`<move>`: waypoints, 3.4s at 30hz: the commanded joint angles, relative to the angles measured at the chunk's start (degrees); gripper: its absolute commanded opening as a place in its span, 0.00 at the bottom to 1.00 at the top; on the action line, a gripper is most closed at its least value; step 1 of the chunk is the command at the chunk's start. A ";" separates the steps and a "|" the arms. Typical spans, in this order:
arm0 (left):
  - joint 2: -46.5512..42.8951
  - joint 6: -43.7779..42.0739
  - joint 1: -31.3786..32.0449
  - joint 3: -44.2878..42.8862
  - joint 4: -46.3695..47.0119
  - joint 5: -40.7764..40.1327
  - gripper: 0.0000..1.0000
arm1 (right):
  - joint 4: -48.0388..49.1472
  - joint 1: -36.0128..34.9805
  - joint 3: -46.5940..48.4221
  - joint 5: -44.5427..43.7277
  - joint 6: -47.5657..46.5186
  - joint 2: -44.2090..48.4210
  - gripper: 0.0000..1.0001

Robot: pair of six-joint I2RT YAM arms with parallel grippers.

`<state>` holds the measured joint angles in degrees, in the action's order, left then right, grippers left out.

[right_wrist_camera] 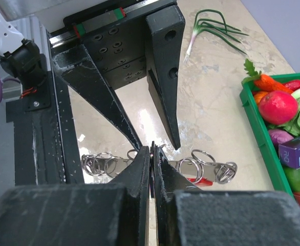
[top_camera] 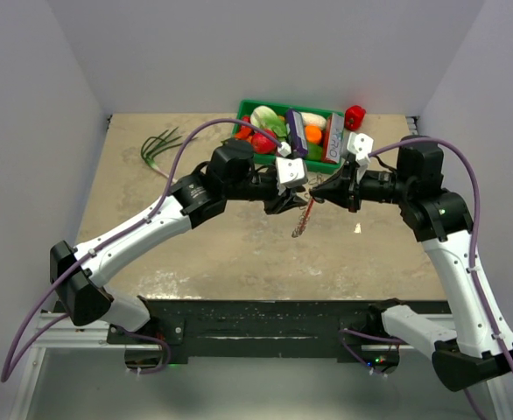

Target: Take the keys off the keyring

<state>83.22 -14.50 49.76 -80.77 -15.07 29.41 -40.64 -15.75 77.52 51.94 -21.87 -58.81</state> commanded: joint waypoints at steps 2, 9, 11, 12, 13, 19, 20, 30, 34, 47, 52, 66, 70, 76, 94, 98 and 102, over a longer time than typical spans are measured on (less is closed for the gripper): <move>-1.83 0.61 -0.36 -1.49 2.76 0.91 0.40 | 2.85 -0.16 0.18 0.62 0.86 1.24 0.00; -1.57 0.79 -0.45 -2.37 2.41 2.14 0.41 | 3.20 -0.16 -1.05 0.53 0.77 1.33 0.00; -1.40 0.97 -0.45 -2.55 2.41 2.67 0.40 | 3.38 -0.25 -1.40 0.61 0.77 1.50 0.00; -1.31 0.97 -0.45 -2.55 2.33 2.93 0.40 | 3.46 -0.16 -1.49 0.70 0.86 1.50 0.00; -1.22 0.97 -0.45 -2.46 2.24 3.20 0.38 | 3.55 -0.25 -1.58 0.79 0.86 1.50 0.00; -0.78 0.97 -0.45 -2.37 2.15 4.08 0.26 | 3.29 -0.16 -0.70 0.79 1.04 1.41 0.00; -0.78 0.79 -0.45 -2.29 2.15 4.08 0.23 | 3.29 -0.25 -0.61 0.79 1.04 1.50 0.00; -1.31 -0.26 -0.45 -1.14 1.80 3.38 0.00 | 2.24 -0.25 0.71 -0.88 0.16 1.33 0.00; -1.40 0.61 -0.45 -2.02 1.71 -0.57 0.00 | -0.31 -0.25 0.79 -1.67 -3.17 0.98 0.00; 1.42 2.99 -0.36 -4.92 1.53 -1.02 0.00 | -1.63 -3.23 -0.26 2.11 -3.62 -0.17 0.00; 2.21 3.08 -0.36 -5.10 1.62 -1.81 0.00 | -3.39 -4.99 1.85 1.58 -4.06 -1.57 0.00; 2.65 3.43 -0.45 -5.88 1.27 0.47 0.00 | -13.67 -8.07 7.64 7.56 -10.21 -4.92 0.36; 2.47 3.43 -0.71 -6.06 1.18 2.14 0.00 | -12.72 -7.98 8.97 3.27 -10.13 -2.81 0.36; 1.07 3.25 -1.50 -4.92 1.36 4.86 0.00 | -6.65 -7.02 4.93 -6.14 -7.57 0.62 0.27; -2.97 2.02 -3.35 -1.93 1.27 14.18 0.00 | -1.90 -4.65 -1.58 -6.25 -10.56 1.59 0.26; -3.41 1.76 -3.79 -1.41 1.36 14.98 0.00 | -1.72 -1.32 -1.93 -1.42 -10.74 2.20 0.27; -3.77 1.67 -3.88 -1.14 1.19 15.59 0.00 | -0.15 0.19 -1.67 0.79 -9.69 2.47 0.28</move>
<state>82.26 -12.60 46.13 -81.89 -16.80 42.26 -44.58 -16.67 75.48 48.62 -31.77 -57.23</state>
